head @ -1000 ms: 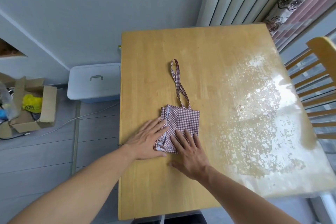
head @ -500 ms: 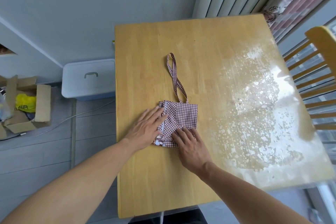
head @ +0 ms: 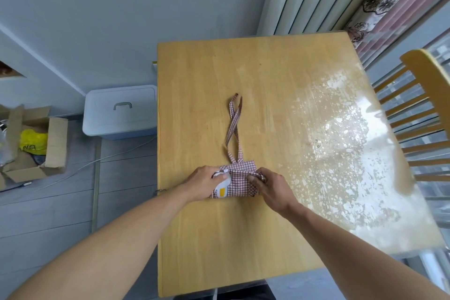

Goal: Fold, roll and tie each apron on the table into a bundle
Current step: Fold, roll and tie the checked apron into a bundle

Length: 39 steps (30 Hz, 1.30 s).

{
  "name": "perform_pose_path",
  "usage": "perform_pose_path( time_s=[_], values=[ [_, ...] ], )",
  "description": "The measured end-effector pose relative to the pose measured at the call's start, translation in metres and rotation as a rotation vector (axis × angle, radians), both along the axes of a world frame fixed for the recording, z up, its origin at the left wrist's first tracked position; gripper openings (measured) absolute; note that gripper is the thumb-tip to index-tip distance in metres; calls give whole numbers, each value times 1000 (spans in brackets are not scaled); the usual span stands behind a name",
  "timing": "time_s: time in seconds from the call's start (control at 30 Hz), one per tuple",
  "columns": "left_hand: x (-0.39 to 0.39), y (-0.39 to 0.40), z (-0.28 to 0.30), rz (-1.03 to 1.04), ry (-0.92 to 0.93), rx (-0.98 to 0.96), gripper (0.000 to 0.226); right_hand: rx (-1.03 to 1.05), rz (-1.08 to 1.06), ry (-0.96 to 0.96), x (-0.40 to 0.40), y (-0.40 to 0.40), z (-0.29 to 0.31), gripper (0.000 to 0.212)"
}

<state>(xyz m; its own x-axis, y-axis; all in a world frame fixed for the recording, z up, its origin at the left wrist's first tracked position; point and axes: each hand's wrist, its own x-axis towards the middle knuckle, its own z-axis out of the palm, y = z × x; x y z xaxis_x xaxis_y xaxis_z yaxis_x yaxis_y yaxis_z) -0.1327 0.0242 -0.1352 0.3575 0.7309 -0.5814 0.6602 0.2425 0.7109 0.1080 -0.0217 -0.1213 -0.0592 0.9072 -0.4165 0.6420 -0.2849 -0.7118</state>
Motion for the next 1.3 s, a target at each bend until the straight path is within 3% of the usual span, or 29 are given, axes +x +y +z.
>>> perform_pose_path(
  time_s=[0.17, 0.33, 0.6, 0.83, 0.97, 1.07, 1.17, 1.3],
  values=[
    [-8, -18, -23, 118, 65, -21, 40, -219, 15, 59, 3, 0, -8, 63],
    [-9, -18, -25, 231, 86, 0, 38, -184, -70, -81, -10, 4, -13, 28],
    [-7, -15, -25, 299, 124, 9, 38, -117, -184, -122, -30, -10, -1, 54],
    [-7, -15, -19, 295, 125, -8, 29, -95, -420, 108, -32, -17, -2, 40],
    [-5, -11, -19, 263, 169, 16, 31, -238, -392, -7, -24, -6, -8, 27],
    [0, -14, -13, 279, 273, 132, 24, -311, -387, -146, -27, -6, -6, 44],
    [1, -15, -11, 204, 415, 266, 34, -311, -362, -313, -34, -4, 0, 56],
    [1, -8, -12, 70, 472, 333, 26, -385, -357, -262, -36, 3, -5, 44]
  ],
)
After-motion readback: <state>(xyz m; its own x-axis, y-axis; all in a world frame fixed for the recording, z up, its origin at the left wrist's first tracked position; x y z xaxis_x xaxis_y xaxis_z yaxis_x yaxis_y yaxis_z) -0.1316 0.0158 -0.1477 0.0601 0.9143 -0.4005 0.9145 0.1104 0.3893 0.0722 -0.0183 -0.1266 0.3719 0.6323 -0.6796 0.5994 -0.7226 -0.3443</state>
